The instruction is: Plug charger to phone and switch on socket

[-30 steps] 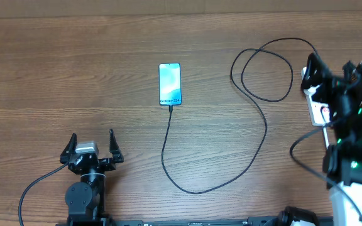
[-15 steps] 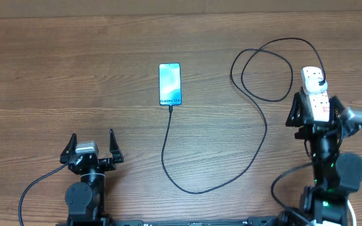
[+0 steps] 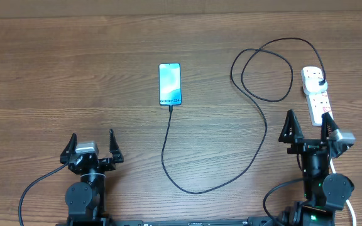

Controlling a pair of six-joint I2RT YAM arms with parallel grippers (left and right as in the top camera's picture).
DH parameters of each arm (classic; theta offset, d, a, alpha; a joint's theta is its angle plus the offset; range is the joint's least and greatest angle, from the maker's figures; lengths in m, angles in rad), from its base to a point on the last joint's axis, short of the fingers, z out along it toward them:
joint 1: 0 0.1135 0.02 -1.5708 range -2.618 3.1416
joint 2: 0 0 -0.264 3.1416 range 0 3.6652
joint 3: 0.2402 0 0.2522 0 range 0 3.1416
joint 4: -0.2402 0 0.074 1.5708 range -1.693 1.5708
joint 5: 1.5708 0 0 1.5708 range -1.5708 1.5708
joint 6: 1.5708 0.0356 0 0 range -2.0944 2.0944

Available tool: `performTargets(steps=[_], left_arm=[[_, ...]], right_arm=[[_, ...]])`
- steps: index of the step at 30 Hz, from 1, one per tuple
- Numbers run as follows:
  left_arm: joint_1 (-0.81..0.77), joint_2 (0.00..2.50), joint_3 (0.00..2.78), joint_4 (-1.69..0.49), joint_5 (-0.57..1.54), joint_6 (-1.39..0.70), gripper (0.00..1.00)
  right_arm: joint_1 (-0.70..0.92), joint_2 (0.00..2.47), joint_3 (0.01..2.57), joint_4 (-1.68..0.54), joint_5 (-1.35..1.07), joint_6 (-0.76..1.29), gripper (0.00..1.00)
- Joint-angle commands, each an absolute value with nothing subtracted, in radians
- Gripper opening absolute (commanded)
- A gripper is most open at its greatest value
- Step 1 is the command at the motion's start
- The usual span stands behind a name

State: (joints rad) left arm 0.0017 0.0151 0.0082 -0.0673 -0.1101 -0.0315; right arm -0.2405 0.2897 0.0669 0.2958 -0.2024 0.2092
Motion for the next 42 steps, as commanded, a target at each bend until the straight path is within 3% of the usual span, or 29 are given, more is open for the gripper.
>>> performTargets(steps=[1,15,24,33,42], left_arm=[[0.0,0.004,0.005,-0.065,-0.126,-0.052,1.0],[0.0,0.004,0.005,-0.065,-0.126,-0.052,1.0],[0.0,0.004,0.005,-0.065,-0.126,-0.052,1.0],[0.0,0.004,0.005,-0.065,-0.126,-0.052,1.0],[0.0,0.004,0.005,-0.065,-0.126,-0.052,1.0]], right_arm=[[-0.234,0.24,0.016,0.298,-0.191,0.21,1.0],[-0.154,0.002,0.007,-0.02,-0.079,0.192,1.0],[-0.141,0.002,0.007,-0.076,-0.079,0.144,1.0],[-0.117,0.002,0.007,-0.072,-0.159,-0.04,1.0],[-0.117,0.002,0.007,-0.072,-0.203,-0.038,1.0]])
